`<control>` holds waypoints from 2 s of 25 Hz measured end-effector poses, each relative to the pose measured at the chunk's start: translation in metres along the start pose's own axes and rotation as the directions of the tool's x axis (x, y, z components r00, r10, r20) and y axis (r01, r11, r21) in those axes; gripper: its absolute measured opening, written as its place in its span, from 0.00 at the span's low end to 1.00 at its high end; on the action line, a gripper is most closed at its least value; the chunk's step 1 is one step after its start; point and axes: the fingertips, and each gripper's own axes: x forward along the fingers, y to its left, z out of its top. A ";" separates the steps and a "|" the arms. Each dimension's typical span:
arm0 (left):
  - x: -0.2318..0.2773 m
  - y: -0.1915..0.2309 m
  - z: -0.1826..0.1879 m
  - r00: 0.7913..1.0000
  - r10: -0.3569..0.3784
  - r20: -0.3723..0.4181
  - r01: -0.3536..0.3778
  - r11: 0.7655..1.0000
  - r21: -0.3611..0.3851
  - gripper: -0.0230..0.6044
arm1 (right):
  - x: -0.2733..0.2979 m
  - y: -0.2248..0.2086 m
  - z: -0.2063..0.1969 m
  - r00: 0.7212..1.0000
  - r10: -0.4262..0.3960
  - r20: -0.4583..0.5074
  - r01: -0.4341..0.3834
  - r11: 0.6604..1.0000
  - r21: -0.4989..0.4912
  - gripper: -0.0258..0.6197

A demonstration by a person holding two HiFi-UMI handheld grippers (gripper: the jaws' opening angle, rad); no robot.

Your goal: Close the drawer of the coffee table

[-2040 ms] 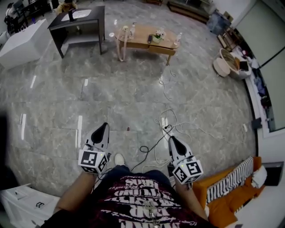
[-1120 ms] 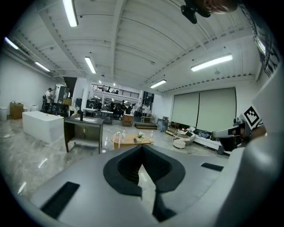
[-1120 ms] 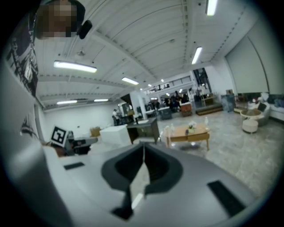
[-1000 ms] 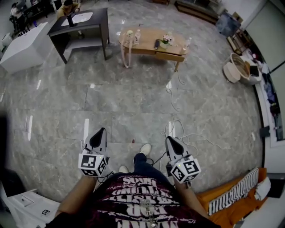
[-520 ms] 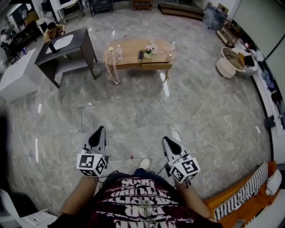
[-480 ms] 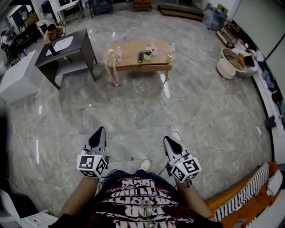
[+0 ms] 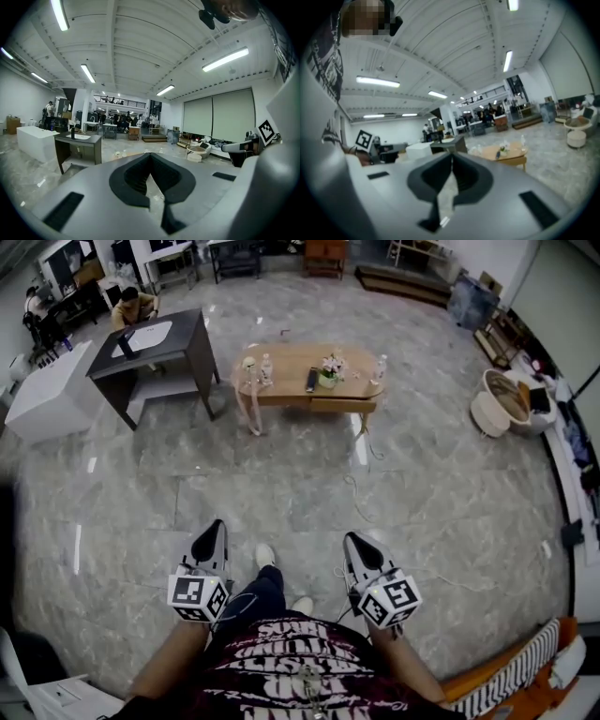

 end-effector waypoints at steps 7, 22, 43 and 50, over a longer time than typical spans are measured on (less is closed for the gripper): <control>0.065 0.020 0.001 0.999 -0.032 -0.006 0.032 0.999 -0.018 0.07 | 0.050 -0.033 0.006 0.999 -0.039 -0.032 0.039 0.999 0.006 0.09; 0.235 0.074 0.034 0.986 -0.165 -0.009 0.164 0.985 -0.050 0.07 | 0.167 -0.095 0.060 0.987 -0.157 -0.027 0.157 0.988 -0.012 0.09; 0.347 0.111 0.035 0.971 -0.236 -0.035 0.233 0.969 -0.085 0.07 | 0.254 -0.137 0.085 0.976 -0.216 -0.037 0.215 0.976 -0.014 0.09; 0.376 0.113 0.034 0.985 -0.158 -0.071 0.152 0.985 -0.081 0.07 | 0.290 -0.178 0.093 0.990 -0.133 -0.048 0.133 0.991 0.006 0.09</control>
